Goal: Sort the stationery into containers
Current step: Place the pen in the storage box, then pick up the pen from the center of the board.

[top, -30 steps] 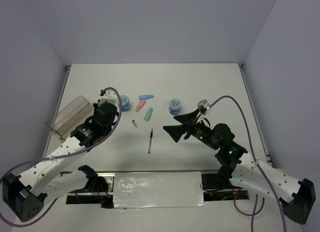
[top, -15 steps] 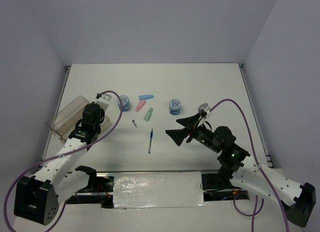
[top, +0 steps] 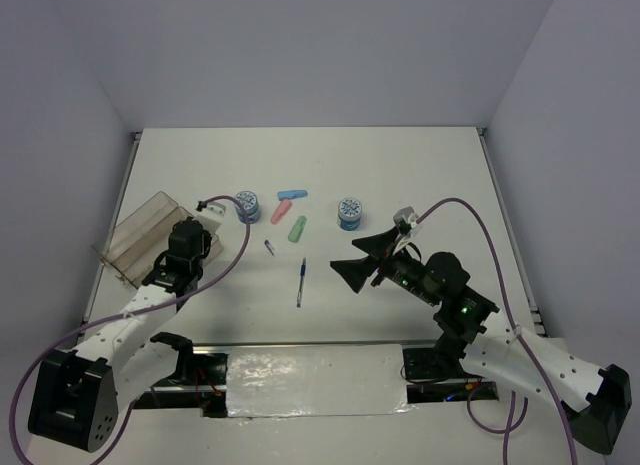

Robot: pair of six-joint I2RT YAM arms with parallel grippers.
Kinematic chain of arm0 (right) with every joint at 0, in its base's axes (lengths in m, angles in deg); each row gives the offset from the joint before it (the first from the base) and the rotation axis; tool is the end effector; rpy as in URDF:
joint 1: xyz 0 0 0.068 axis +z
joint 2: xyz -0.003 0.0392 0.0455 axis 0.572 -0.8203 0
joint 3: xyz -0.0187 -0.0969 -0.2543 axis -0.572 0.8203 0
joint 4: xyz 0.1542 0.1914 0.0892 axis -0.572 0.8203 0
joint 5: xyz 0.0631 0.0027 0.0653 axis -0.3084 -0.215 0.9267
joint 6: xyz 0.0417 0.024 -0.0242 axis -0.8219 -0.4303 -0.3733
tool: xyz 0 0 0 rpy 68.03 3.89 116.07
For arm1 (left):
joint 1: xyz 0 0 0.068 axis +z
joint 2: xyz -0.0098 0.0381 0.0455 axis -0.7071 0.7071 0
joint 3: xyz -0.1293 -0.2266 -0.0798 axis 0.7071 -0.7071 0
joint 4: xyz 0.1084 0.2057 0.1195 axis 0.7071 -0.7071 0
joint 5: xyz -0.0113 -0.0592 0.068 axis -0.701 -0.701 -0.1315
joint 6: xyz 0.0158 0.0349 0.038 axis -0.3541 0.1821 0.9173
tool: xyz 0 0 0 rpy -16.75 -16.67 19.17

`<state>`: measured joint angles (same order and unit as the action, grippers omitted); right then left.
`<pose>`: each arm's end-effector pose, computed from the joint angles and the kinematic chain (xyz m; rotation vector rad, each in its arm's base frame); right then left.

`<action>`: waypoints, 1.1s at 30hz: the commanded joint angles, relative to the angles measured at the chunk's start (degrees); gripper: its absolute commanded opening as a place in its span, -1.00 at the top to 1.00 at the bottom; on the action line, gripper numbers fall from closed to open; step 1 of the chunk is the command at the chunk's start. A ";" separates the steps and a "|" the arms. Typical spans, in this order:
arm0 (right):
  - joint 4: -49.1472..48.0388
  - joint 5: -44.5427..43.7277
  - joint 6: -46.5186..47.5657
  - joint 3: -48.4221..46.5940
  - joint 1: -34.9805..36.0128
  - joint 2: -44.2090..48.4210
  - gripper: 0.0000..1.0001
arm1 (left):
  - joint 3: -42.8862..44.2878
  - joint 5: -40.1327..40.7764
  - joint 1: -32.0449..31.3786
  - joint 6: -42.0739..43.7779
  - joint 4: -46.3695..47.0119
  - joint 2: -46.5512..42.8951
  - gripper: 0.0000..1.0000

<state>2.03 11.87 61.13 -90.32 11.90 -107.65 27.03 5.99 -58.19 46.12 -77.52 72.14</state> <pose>0.1073 0.1189 0.2781 -0.4207 1.5581 1.0141 0.2021 -0.0300 0.2109 0.2484 1.9809 0.5626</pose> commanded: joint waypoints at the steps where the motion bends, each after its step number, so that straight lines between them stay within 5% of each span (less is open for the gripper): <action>1: -1.75 0.30 0.69 -0.22 -0.38 -0.12 -0.99 | -0.92 0.38 0.36 -1.12 3.01 -0.93 0.63; 7: -1.31 0.04 1.04 -0.57 -0.38 0.49 -1.00 | -1.09 1.17 0.36 -2.00 1.95 -0.93 0.33; 8: -1.22 0.21 1.12 -0.75 -0.38 0.49 -1.00 | -0.92 1.17 0.27 -2.08 1.69 -0.76 0.09; 10: -1.05 0.92 1.30 -1.27 -0.38 0.06 -0.99 | -0.65 2.05 0.36 -2.26 1.25 -0.32 -0.98; 18: -0.97 -0.31 -0.54 -2.24 -0.38 -3.18 -1.00 | 0.13 5.65 0.27 -1.91 2.30 -3.65 -0.99; 23: 10.96 -13.38 -8.61 -10.74 0.93 -17.23 -0.99 | 8.19 10.31 0.18 -7.69 -1.11 -8.91 -0.99; 25: 22.54 -21.70 -12.73 -17.51 2.86 -28.00 -0.99 | 11.98 6.21 0.01 -14.46 -5.14 -12.42 -0.99; 29: 31.09 -31.50 -18.11 -30.59 8.05 -45.09 -0.99 | 14.72 1.81 -0.78 -33.41 -8.50 -18.41 -0.99; 33: 34.37 -31.87 -22.16 -36.86 11.48 -55.83 -0.99 | 20.07 -17.04 -0.78 -38.39 -18.32 -19.13 -0.99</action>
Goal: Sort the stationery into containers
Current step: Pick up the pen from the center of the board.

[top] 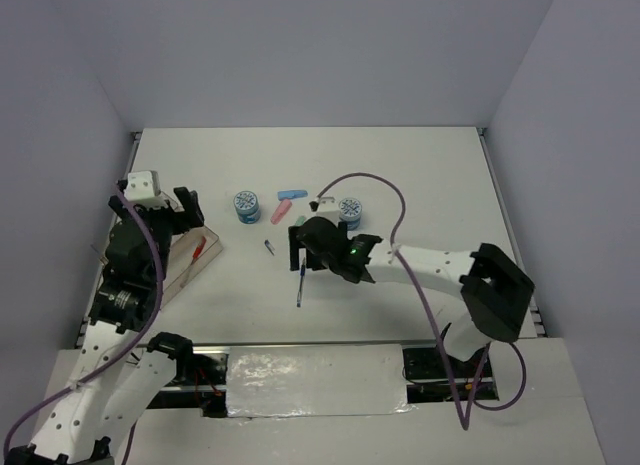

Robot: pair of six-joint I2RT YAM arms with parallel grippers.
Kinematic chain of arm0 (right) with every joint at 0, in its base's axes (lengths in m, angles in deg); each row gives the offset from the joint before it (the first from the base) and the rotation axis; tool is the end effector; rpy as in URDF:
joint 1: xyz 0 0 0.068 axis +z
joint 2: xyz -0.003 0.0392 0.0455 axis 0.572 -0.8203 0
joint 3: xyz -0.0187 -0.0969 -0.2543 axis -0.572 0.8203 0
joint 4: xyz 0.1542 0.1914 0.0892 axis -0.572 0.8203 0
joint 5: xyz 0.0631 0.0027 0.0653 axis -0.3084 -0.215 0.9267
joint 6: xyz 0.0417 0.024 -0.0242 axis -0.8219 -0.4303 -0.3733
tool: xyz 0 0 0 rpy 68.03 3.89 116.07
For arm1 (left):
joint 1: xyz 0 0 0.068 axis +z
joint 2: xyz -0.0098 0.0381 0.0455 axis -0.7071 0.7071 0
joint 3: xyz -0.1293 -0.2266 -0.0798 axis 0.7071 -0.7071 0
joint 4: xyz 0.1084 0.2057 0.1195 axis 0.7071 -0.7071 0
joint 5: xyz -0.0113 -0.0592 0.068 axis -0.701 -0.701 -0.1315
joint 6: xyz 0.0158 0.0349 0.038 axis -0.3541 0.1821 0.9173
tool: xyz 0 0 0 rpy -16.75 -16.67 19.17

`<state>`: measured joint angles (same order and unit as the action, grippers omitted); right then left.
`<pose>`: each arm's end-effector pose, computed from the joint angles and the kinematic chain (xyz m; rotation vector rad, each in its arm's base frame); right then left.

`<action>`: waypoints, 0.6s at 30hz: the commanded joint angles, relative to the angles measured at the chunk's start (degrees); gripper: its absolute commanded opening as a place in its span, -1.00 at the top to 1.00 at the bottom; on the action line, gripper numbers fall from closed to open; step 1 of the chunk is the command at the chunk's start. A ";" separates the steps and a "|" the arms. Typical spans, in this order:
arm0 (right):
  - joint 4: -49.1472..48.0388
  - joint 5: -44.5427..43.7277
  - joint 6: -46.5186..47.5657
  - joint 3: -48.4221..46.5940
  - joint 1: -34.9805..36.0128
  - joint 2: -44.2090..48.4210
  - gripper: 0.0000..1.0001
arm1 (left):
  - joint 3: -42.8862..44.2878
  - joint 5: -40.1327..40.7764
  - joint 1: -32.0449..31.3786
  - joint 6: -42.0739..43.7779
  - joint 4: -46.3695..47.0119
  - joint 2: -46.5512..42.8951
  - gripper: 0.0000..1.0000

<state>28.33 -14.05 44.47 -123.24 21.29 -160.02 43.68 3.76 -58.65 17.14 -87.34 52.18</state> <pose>0.1888 0.2591 0.2337 -0.1697 2.2971 0.4493 0.1455 -0.0192 0.3518 -0.3055 1.5135 0.0273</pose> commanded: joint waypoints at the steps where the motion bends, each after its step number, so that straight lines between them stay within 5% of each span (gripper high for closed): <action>1: 7.56 -5.33 -5.86 -4.13 2.44 -4.69 -0.98 | 7.18 -18.19 -0.32 -7.23 -11.32 3.09 -0.99; 10: 8.96 -0.32 -6.30 -12.04 3.32 -19.81 -0.74 | 12.14 0.66 -0.32 -19.40 -22.95 10.15 -0.99; 13: 7.82 1.52 -6.74 -11.69 3.41 -22.01 -0.29 | 12.05 -5.19 -0.33 -18.20 -22.78 10.58 -0.99; 18: 10.54 2.41 -6.30 -12.74 4.46 -25.09 0.39 | 13.80 -0.64 -0.32 -18.81 -26.46 14.10 -0.99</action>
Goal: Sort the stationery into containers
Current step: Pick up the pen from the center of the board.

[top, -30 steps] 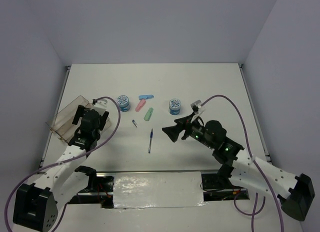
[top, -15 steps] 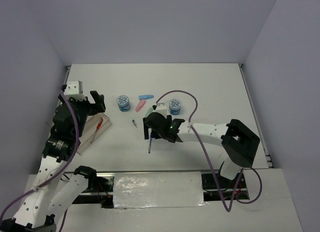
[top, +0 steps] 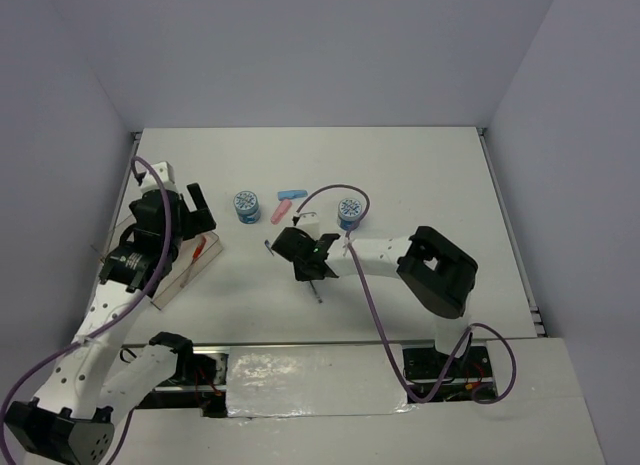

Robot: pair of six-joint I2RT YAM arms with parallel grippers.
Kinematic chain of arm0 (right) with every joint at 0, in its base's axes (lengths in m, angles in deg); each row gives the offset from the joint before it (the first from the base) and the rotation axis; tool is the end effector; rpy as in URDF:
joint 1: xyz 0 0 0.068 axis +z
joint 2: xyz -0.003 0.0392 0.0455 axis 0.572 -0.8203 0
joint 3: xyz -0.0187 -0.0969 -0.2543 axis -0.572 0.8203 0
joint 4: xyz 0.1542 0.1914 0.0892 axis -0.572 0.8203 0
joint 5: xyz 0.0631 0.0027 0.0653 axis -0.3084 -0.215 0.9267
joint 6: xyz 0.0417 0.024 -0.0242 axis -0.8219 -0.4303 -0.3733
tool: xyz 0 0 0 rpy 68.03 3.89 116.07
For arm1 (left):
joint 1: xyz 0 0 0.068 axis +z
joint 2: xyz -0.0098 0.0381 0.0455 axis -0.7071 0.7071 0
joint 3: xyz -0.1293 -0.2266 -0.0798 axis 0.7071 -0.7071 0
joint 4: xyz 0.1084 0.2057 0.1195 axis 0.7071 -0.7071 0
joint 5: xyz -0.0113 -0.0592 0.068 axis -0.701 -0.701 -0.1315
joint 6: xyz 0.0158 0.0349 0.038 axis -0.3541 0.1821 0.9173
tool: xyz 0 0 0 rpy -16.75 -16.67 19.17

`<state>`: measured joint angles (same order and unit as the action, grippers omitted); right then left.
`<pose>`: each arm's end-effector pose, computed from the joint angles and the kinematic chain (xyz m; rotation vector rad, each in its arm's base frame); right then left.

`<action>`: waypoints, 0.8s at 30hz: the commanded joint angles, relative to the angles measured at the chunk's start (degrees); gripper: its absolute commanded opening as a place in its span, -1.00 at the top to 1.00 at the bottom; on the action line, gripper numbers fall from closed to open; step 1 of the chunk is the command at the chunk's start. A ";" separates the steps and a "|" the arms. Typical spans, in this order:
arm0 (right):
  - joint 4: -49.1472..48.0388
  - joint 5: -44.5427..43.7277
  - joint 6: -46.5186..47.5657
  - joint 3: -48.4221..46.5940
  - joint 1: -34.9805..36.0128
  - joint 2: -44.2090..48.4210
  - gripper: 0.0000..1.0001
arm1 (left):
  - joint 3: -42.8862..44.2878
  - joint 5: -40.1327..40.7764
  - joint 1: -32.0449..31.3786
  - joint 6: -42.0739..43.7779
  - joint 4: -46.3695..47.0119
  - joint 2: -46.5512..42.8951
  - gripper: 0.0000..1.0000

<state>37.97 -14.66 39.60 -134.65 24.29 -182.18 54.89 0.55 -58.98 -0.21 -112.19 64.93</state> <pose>0.2024 0.3140 0.1554 -0.2364 2.5531 0.1701 0.1757 -0.0295 0.3420 -0.4722 1.9088 -0.0691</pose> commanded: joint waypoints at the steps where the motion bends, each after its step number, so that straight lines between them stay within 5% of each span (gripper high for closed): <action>1: 1.07 2.84 -1.43 -0.72 1.99 -2.67 0.55 | 2.51 2.48 0.00 -1.19 -1.62 1.62 -0.99; 4: 1.60 3.02 -1.25 1.29 2.34 -2.06 1.00 | 3.38 5.99 0.00 -2.68 -4.50 3.46 -0.99; 7: -5.57 8.43 1.20 6.47 2.43 1.45 1.00 | 4.61 7.41 0.00 -4.08 -7.40 6.36 -0.99; 9: -16.52 15.71 6.90 12.42 2.43 6.79 1.00 | 5.40 3.55 0.00 -6.53 -9.17 8.29 -0.99; 14: -28.62 17.00 15.09 23.70 2.43 20.34 1.00 | 1.37 -8.57 -1.83 -15.15 -6.03 8.14 -0.99; 20: -21.18 10.33 16.15 28.90 2.61 35.53 1.00 | 4.33 -0.69 -16.76 -29.82 -3.89 17.84 -0.99; 24: -11.77 8.99 16.32 29.52 2.52 43.11 1.00 | 6.98 1.86 -18.01 -38.88 -4.17 27.89 -0.93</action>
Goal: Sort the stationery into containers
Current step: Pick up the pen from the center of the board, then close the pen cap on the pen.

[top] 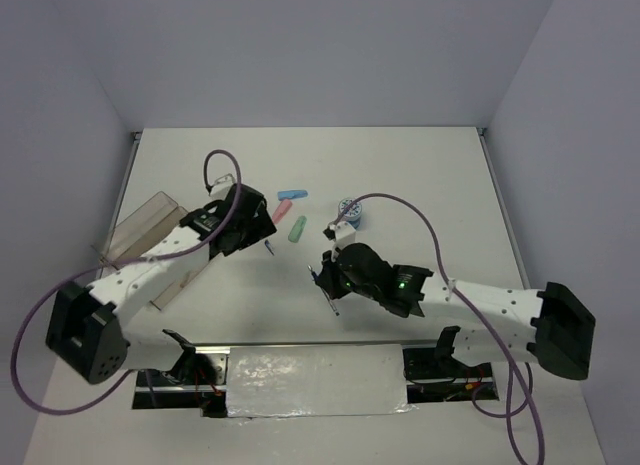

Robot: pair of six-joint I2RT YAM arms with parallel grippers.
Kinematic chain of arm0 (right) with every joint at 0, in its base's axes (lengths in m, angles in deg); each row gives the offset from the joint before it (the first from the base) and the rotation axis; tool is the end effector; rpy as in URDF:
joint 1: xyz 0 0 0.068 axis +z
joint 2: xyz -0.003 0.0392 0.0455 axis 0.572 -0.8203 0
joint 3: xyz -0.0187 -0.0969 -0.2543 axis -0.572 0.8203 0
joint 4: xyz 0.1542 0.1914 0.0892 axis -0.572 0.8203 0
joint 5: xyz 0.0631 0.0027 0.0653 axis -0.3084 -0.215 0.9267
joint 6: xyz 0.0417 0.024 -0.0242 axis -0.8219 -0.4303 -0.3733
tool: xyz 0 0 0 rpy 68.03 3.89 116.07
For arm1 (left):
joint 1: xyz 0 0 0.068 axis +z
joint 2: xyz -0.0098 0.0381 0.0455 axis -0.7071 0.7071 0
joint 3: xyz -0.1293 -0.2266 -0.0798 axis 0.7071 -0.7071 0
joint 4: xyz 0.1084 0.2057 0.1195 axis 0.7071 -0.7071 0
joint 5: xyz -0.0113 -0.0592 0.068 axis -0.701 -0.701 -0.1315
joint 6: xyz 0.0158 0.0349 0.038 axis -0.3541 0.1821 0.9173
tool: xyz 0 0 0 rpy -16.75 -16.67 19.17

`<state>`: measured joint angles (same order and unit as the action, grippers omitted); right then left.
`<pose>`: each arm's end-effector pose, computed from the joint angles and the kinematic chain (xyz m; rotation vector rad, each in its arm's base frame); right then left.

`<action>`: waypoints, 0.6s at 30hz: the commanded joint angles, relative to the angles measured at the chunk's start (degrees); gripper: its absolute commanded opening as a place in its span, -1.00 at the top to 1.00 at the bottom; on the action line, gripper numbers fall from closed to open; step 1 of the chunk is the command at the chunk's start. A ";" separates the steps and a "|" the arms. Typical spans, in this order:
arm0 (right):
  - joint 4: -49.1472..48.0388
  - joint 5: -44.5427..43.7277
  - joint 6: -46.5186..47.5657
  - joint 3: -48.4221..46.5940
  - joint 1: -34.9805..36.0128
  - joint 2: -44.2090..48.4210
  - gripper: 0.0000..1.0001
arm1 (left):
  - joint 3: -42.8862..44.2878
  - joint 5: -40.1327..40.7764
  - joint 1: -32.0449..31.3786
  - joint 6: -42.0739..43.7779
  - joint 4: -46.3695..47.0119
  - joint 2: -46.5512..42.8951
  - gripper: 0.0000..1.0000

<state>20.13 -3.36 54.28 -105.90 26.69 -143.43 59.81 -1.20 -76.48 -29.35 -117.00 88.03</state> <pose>0.1270 0.2216 0.2235 -0.5406 2.2030 0.6856 0.2250 -0.1227 0.2833 -0.6669 2.2570 -0.3143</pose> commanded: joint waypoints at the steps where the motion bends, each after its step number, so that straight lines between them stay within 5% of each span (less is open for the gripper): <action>1: 7.21 -2.39 1.90 0.86 0.12 5.67 1.00 | 2.33 4.31 -0.77 -11.50 0.56 7.93 -0.91; 9: 9.42 0.77 6.29 5.78 0.29 18.24 1.00 | 10.06 7.39 -1.47 -19.51 -5.32 20.79 -0.82; 18: 8.28 0.24 5.59 8.42 0.21 18.70 1.00 | 12.43 5.55 -1.47 -19.77 -4.71 27.90 -0.71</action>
<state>29.49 -3.06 59.16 -98.32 26.71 -125.33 69.36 4.26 -77.69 -47.25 -120.62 112.68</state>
